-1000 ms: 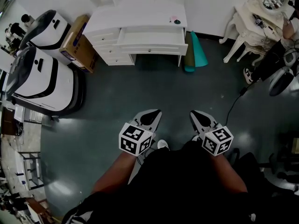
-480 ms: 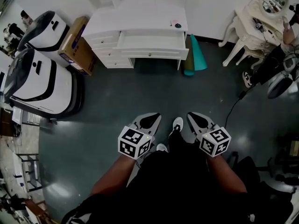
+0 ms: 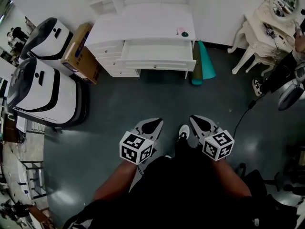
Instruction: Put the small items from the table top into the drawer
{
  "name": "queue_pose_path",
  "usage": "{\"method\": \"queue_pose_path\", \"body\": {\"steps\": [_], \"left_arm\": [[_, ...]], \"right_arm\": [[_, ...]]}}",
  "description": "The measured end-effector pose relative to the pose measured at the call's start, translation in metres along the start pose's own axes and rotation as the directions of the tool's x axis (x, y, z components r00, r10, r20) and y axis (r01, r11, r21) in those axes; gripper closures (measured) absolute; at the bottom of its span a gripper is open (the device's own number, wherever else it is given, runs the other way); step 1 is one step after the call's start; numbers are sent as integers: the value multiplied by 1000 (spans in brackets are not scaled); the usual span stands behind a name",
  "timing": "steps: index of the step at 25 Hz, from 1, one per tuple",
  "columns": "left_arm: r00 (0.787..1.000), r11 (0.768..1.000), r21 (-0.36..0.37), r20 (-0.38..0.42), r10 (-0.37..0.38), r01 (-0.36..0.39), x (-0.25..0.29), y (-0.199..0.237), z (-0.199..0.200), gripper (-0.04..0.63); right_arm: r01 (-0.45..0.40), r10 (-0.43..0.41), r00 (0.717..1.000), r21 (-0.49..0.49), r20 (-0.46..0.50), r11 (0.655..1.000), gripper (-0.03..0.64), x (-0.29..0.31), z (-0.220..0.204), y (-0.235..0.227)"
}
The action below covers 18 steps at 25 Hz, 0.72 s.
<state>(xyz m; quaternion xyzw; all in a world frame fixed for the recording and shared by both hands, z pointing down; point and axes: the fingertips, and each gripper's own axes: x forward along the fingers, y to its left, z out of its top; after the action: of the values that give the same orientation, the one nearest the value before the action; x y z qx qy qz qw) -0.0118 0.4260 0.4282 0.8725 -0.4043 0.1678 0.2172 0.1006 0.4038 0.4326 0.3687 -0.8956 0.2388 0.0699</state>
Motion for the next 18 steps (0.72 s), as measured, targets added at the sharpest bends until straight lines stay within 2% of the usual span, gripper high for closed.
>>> {"method": "queue_pose_path", "body": {"steps": [13, 18], "left_arm": [[1000, 1000, 19, -7, 21, -21, 95, 46, 85, 584], [998, 997, 43, -3, 59, -58, 128, 63, 116, 584]], "right_arm": [[-25, 25, 999, 15, 24, 1000, 589, 59, 74, -100], [-59, 59, 998, 27, 13, 998, 589, 80, 92, -134]]}}
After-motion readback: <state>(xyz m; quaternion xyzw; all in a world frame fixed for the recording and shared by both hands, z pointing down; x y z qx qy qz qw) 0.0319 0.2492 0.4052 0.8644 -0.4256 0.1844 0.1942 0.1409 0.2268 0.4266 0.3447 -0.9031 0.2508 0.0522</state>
